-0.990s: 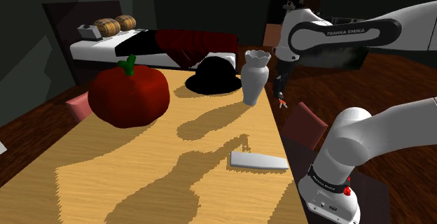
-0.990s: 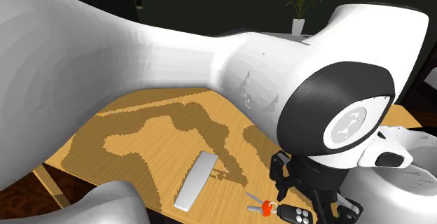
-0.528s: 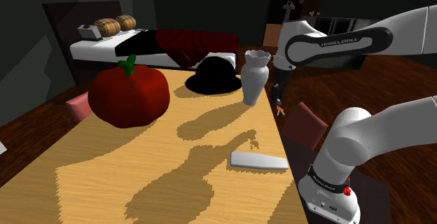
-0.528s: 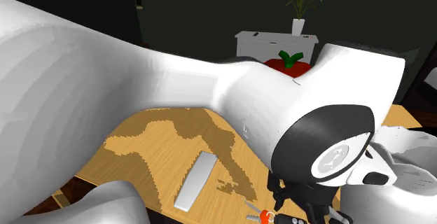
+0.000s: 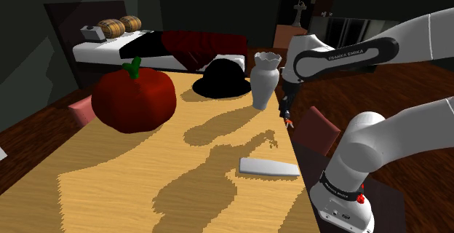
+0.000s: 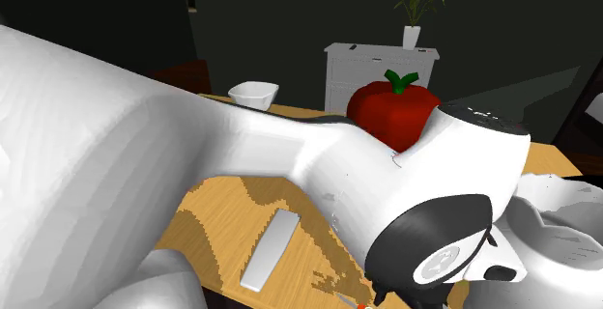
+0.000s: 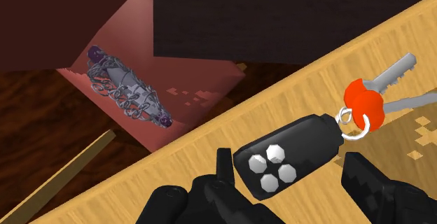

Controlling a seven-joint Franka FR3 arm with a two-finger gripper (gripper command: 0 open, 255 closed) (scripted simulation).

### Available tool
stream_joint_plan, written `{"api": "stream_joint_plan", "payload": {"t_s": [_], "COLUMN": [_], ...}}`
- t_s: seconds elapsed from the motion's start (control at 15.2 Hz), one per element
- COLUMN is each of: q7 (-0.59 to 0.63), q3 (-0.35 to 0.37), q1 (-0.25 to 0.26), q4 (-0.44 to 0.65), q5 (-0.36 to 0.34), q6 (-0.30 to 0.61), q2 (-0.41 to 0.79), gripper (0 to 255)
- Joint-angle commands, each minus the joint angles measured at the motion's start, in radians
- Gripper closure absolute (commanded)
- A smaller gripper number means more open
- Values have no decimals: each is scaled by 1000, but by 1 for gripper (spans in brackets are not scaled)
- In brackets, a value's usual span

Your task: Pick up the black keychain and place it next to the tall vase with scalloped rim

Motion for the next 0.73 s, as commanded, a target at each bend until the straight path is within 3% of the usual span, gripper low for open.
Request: {"api": "stream_joint_plan", "payload": {"t_s": [0.0,0.46,0.66], "q7": [1,4,4], "q3": [-7,-32,-32], "q1": [-1,-5,-5], "q4": [-18,-81,-81], "q5": [-5,-27,-27], "q6": [36,166,166], "q2": [17,85,85], "gripper": [255,255,255]}}
